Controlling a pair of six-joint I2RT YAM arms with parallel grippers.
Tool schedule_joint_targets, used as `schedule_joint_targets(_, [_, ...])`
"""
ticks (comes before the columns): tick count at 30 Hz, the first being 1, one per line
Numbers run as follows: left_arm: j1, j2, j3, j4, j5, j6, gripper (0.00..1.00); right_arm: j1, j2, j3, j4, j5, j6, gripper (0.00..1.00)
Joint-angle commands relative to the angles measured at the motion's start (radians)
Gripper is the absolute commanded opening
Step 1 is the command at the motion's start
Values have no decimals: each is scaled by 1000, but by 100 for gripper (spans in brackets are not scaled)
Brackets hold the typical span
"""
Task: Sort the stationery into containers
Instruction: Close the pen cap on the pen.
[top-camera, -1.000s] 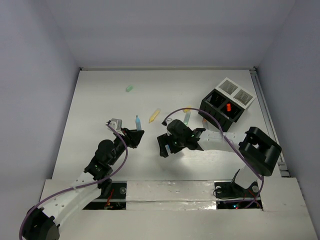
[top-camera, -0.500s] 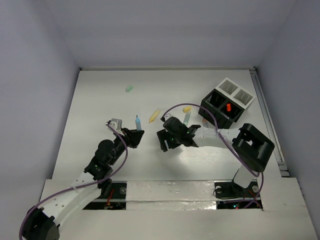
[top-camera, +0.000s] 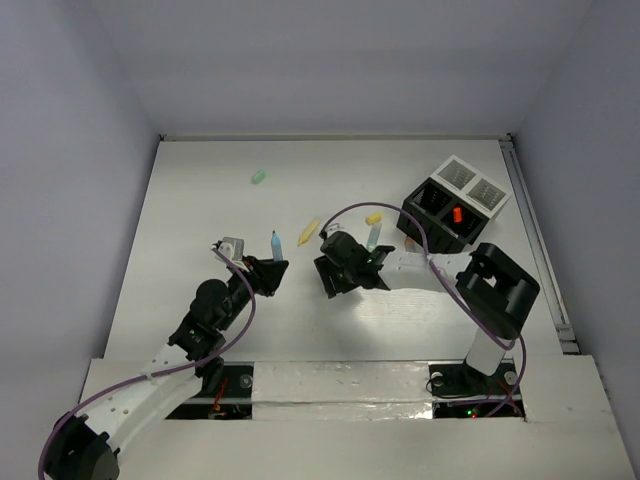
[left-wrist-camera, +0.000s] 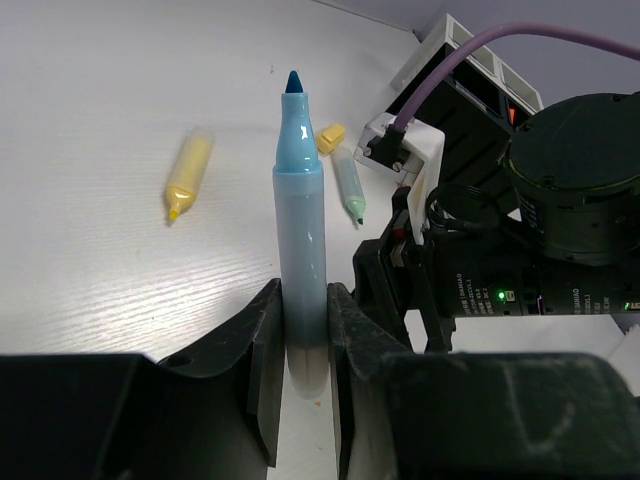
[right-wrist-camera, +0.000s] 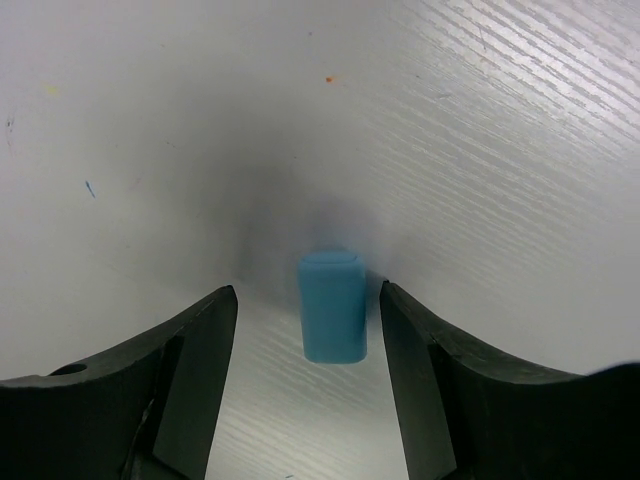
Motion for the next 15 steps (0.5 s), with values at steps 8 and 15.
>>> schedule_joint_targets(8, [-4, -7, -3, 51, -7, 10, 0, -6, 80, 31, -88, 98, -32, 48])
schedule_joint_targets(15, [-4, 4, -4, 55, -7, 8, 0, -6, 55, 34, -76, 127, -21, 6])
